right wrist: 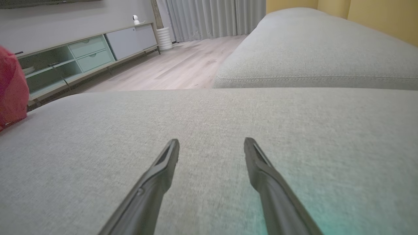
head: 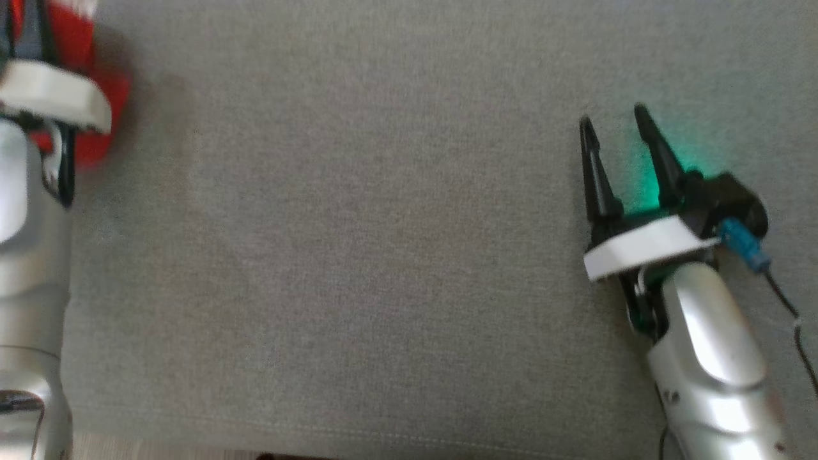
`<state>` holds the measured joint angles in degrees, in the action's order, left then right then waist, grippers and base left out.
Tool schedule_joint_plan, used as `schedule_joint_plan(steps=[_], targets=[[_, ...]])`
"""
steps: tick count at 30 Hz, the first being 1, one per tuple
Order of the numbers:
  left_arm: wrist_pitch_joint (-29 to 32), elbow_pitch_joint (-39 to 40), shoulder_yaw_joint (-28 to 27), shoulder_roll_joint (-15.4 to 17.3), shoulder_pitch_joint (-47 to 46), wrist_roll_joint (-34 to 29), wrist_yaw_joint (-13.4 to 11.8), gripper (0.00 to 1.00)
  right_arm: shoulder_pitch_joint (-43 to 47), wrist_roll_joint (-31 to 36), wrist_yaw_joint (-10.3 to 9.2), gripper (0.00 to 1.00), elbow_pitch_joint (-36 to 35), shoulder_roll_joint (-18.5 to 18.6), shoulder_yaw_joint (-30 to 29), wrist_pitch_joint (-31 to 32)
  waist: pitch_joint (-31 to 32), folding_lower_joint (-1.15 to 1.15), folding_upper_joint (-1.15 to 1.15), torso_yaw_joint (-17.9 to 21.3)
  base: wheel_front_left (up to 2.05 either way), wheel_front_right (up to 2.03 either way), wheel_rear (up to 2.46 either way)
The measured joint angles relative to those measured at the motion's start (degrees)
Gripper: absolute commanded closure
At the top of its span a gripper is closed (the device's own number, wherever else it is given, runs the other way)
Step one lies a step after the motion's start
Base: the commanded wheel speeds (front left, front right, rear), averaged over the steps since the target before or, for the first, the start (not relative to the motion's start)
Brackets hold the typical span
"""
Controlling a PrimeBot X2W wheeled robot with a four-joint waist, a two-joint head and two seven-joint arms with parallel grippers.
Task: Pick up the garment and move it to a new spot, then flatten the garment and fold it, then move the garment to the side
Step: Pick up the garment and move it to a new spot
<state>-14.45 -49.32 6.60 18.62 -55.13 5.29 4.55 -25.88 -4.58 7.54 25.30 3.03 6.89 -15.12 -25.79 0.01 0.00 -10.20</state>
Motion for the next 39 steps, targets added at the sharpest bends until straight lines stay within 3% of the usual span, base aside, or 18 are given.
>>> schedule_joint_plan(steps=[7,13,21,22,23,24,30,39], targets=[[-0.21,13.79,3.58,-0.12,-0.12,1.11,2.32,1.0,4.87,-5.1,-0.01,0.0,2.03,0.12,0.52,0.09,6.82,-0.01,0.0,1.15,0.0,0.0,0.0],[-0.32,21.14,12.24,-6.61,2.42,8.03,3.02,1.0,7.32,-8.06,-0.01,0.0,2.26,0.07,0.85,0.09,12.39,-0.03,0.0,4.65,0.0,0.0,0.0],[-0.32,25.48,23.18,-14.26,13.48,15.6,3.03,1.0,10.25,-9.62,-0.01,0.0,2.77,0.04,1.18,0.09,16.39,-0.02,0.0,11.91,0.0,0.0,0.0],[-0.32,25.32,24.36,-14.69,15.13,15.92,3.02,0.82,10.25,-9.62,-0.01,0.0,2.78,0.02,1.23,0.1,16.66,-0.02,0.0,12.81,0.0,0.0,0.0],[-0.32,24.42,26.1,-14.8,16.58,15.89,3.03,0.32,10.26,-9.64,-0.01,0.0,2.87,0.03,1.27,0.1,16.88,-0.02,0.0,13.65,0.0,0.0,0.0],[-0.3,23.16,27.09,-14.89,18.19,15.78,3.03,0.0,10.27,-9.62,-0.01,0.0,2.88,0.02,1.3,0.1,17.05,-0.02,0.0,14.42,0.0,0.0,0.0],[-0.25,18.24,25.49,-14.58,28.55,13.72,1.74,0.0,11.63,-9.62,-0.01,0.0,2.9,0.02,0.47,0.1,18.0,-0.01,0.0,16.15,0.0,0.0,0.0],[-0.25,23.9,9.11,-13.16,43.73,9.16,-4.26,0.0,13.19,-9.62,-0.01,0.0,3.07,-0.08,-0.86,0.27,20.92,-0.01,0.0,13.53,0.0,0.0,0.0]])
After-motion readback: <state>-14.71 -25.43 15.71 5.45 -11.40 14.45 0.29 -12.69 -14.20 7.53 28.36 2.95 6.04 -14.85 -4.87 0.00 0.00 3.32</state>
